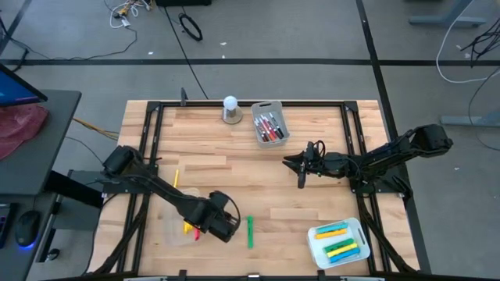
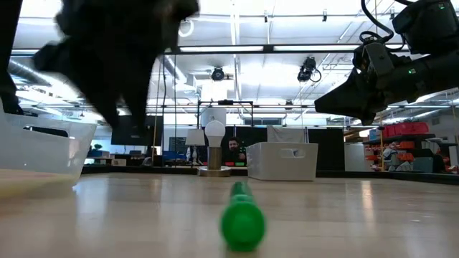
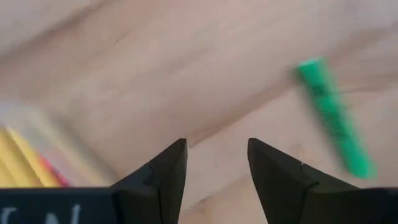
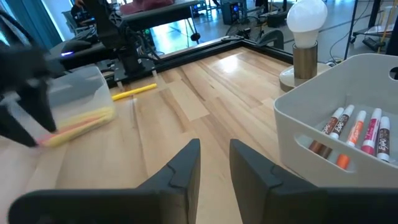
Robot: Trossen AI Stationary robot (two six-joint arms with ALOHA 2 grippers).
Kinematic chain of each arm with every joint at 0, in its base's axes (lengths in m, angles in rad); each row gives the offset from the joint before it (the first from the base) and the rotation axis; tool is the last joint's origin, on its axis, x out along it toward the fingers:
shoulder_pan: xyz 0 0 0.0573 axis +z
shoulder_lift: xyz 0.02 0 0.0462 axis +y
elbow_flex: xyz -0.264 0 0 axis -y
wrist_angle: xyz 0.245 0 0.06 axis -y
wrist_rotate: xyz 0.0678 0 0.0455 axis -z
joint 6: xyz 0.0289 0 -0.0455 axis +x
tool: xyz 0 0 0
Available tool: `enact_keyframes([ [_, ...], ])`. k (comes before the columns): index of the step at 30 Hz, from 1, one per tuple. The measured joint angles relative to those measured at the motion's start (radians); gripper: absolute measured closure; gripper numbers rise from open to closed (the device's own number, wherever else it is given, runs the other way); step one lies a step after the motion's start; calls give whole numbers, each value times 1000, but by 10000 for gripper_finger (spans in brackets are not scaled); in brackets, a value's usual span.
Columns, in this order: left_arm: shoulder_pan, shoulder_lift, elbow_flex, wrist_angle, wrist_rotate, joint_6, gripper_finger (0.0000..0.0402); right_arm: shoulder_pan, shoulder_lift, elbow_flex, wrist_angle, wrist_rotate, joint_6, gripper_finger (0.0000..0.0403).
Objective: Pick & Place Markers
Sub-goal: Put the green highlighter pen into the white bin
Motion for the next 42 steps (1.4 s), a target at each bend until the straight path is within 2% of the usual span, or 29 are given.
enact_keyframes([
  [4, -6, 0, 62, 49, -103, 154, 225, 0, 0, 0, -1, -48, 0, 317],
  [7, -1, 1, 60, 145, -176, 284, 225, 0, 0, 0, -1, -202, -8, 317],
  [11, 9, 10, 58, 154, -313, 370, 225, 12, 36, 51, -25, -433, -51, 305],
  [14, 22, 10, 57, 162, -425, 375, 225, 37, 93, 160, -181, -523, -97, 283],
  [16, 27, 6, 57, 151, -464, 403, 225, 58, 152, 266, -308, -555, -164, 261],
  [19, 44, 1, 58, 141, -448, 443, 225, 90, 255, 416, -506, -634, -344, 227],
  [23, 75, 2, 34, 178, -385, 516, 225, 128, 380, 552, -728, -757, -690, 193],
  [26, 100, 4, -5, 216, -376, 558, 225, 151, 461, 614, -820, -780, -856, 185],
  [33, 152, 5, -86, 333, -372, 595, 225, 157, 574, 694, -842, -834, -1057, 184],
  [42, 154, 0, -89, 366, -396, 661, 225, 132, 588, 709, -921, -860, -1172, 202],
])
